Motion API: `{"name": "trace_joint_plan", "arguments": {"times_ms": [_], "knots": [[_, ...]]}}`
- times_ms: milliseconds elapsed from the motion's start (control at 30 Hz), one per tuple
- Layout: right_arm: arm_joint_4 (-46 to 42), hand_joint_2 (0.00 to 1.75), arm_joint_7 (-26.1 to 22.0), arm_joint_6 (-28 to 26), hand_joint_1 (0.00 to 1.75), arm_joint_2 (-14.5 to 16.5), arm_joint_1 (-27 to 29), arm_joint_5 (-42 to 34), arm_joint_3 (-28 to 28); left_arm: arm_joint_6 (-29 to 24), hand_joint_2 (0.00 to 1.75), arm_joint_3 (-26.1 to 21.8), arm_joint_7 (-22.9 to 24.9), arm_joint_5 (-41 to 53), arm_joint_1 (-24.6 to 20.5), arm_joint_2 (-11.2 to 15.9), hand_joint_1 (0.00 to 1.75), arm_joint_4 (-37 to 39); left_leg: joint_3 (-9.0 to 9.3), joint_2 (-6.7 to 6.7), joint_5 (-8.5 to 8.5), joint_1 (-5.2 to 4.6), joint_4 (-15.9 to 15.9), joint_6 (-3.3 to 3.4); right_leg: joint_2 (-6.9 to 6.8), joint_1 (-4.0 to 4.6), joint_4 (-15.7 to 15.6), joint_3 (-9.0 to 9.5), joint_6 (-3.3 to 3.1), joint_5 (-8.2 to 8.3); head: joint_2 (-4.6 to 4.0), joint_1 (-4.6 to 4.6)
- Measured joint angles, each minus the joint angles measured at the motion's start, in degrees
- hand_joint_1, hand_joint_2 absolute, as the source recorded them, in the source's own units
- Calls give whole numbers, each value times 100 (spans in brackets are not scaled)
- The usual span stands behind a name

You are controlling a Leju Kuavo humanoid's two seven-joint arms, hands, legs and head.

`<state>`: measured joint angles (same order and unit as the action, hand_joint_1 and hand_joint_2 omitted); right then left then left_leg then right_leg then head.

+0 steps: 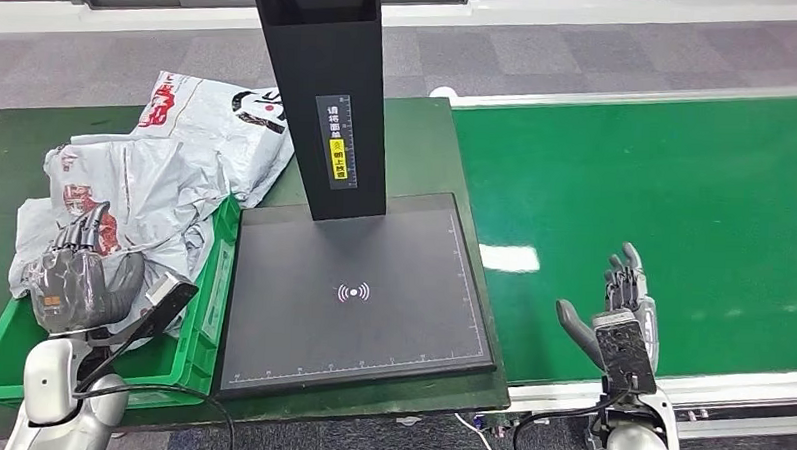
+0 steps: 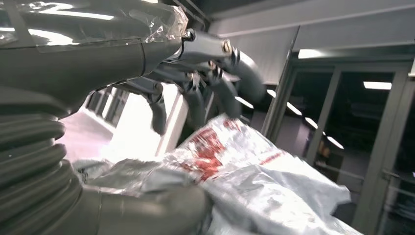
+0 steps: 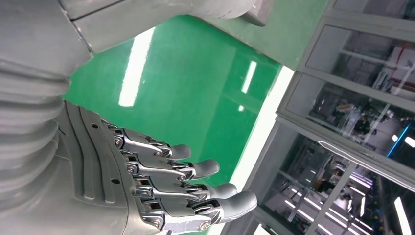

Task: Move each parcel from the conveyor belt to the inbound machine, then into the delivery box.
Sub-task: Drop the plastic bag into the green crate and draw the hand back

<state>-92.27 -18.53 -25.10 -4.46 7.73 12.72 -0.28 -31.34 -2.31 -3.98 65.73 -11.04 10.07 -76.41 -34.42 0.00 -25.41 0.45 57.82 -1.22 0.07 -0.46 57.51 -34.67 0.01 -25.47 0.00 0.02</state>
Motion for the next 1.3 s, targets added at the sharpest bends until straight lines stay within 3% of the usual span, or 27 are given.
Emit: {"name": "trace_joint_plan", "arguments": {"times_ms": [200, 600, 933, 1067, 1300], "knots": [[-5, 175, -2, 38, 0, 33, 2, 44, -2, 205, 175, 46, -24, -381, -176, 44, 0, -10, 3, 0, 1, 1, 0, 0, 0, 1, 0, 2, 0, 2, 0, 0], [4, 175, 35, 51, 0, 97, -65, 132, -2, 66, 175, 69, -297, -1735, -1285, 110, 0, 580, 3, -4, 4, 1, 0, -2, -1, 2, 2, 5, -3, 4, 0, 0], [40, 175, 33, 58, 0, 103, -113, 134, -2, 217, 175, 69, -341, -2085, -1476, 126, 0, 715, 2, -4, 3, 1, 0, -2, 0, 2, 2, 4, -2, 2, 0, 0], [91, 175, 32, 102, 0, 103, -188, 139, -2, 905, 175, 69, -332, -2532, -1570, 228, 0, 730, 3, -1, 3, 2, 0, -3, 1, 3, 2, 3, -3, 2, 0, 0], [196, 175, 50, 238, 0, 101, -320, 191, -14, 2977, 175, 70, -477, -3491, -1667, 500, 0, 816, 4, 1, 4, 2, 0, -3, 6, 3, 2, 3, -4, 4, 0, -1]]}}
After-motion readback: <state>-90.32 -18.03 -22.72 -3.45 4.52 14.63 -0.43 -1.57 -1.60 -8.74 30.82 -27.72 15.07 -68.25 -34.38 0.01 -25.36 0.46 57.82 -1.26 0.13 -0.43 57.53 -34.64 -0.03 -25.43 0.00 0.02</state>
